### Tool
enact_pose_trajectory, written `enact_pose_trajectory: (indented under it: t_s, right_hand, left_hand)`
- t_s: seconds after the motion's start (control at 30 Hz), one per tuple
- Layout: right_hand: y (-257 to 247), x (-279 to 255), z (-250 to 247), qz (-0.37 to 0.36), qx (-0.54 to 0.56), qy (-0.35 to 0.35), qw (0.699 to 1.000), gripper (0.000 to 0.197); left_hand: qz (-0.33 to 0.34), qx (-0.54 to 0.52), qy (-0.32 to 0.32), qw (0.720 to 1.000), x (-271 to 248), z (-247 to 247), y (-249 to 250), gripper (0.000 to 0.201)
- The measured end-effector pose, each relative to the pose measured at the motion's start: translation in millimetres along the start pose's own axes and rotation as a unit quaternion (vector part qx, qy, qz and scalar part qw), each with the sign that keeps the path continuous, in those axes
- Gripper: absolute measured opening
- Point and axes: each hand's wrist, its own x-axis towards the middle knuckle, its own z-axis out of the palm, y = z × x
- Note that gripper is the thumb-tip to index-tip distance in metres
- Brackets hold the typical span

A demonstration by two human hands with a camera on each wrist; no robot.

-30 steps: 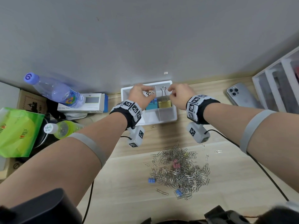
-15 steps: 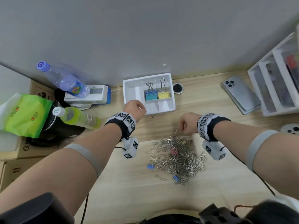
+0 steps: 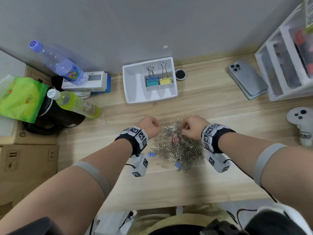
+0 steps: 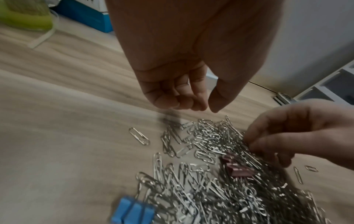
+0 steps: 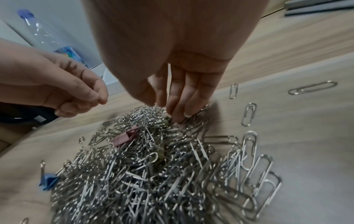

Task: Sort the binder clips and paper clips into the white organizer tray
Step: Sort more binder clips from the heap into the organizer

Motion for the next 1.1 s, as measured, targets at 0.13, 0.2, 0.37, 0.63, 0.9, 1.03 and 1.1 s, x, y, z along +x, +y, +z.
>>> enact_pose_trajectory:
  t_s: [0.13, 0.2, 0.37, 0.63, 0.9, 1.03, 1.1]
  right_hand:
    - [-1, -7, 6, -0.005, -0.035, 0.004, 0.999, 0.036]
    - [-2, -8, 7, 0.003, -0.024, 0.018, 1.000, 0.032]
    - [-1, -13, 6, 0.017, 0.023, 0.018, 0.999, 0.029]
    - [5, -19, 3, 0.017, 0.040, 0.019, 0.999, 0.026]
    - [-5, -22, 7, -0.030, 0.168, 0.050, 0.984, 0.031]
    - [-18, -21, 13, -0.044, 0.242, 0.079, 0.966, 0.030]
    - [-22, -21, 14, -0.050, 0.260, 0.080, 0.961, 0.030]
  left_hand:
    - [0.008, 0.001, -0.001, 1.000, -10, 10, 8, 0.003]
    - [0.008, -0.004, -0.004, 1.000, -14, 14, 10, 0.002]
    - [-0.002, -0.007, -0.002, 1.000, -21, 18, 11, 0.003]
    - [-0.018, 0.002, -0.012, 1.000, -23, 17, 12, 0.008]
    - [-0.021, -0.083, -0.065, 0.994, -20, 19, 15, 0.011]
    - [-0.046, -0.187, -0.124, 0.973, -22, 23, 27, 0.016]
    - [-0.064, -0.232, -0.150, 0.959, -22, 24, 31, 0.013]
